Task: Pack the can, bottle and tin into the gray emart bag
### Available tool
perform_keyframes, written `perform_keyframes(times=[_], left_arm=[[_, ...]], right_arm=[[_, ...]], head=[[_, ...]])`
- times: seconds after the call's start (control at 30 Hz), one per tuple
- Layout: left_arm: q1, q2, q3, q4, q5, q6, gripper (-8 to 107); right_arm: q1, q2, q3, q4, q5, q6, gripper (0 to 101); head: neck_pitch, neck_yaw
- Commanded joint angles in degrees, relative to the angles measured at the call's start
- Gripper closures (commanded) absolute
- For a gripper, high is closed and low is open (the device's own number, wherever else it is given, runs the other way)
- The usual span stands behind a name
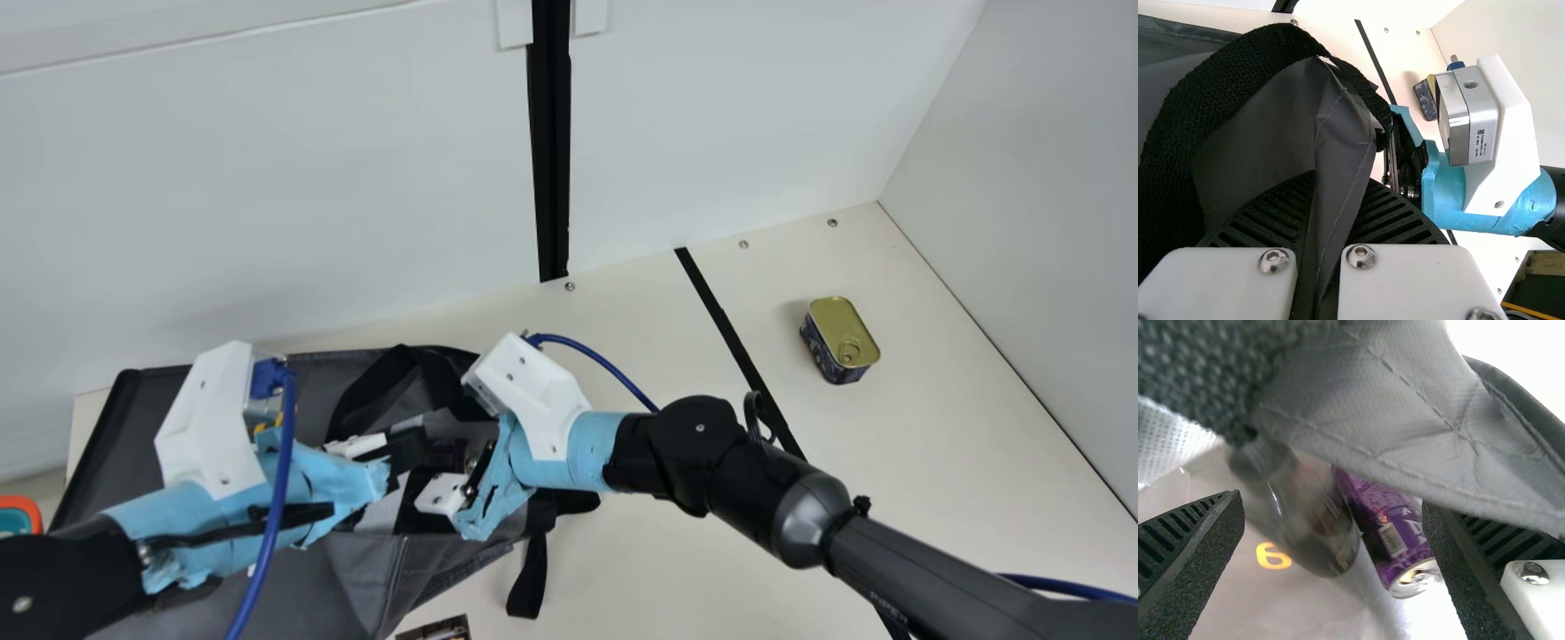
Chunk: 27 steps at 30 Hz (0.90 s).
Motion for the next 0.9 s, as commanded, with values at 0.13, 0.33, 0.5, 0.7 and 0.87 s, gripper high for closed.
perform_keyframes(times=[0.13, 0.33, 0.5, 0.7, 0.87], left_arm=[[0.0, 0.0, 0.0, 0.0, 0.0, 0.0, 89], [0.0, 0.0, 0.0, 0.0, 0.0, 0.0, 89], [0.0, 0.0, 0.0, 0.0, 0.0, 0.0, 89], [0.0, 0.0, 0.0, 0.0, 0.0, 0.0, 89], [0.0, 0.0, 0.0, 0.0, 0.0, 0.0, 89]], right_arm=[[-1.3, -1.1, 0.3, -1.8, 1.8, 1.3, 10], [-3.2, -2.8, 0.8, -4.3, 4.1, 4.0, 10], [-4.6, -4.3, 1.3, -6.2, 5.1, 5.8, 10], [-6.1, -6.2, 1.8, -8.5, 6.3, 8.8, 10], [-7.5, -8.0, 2.1, -10.5, 6.7, 11.3, 10]], head=[[-1.3, 0.0], [-1.3, 0.0], [-1.3, 0.0], [-1.3, 0.0], [-1.3, 0.0]])
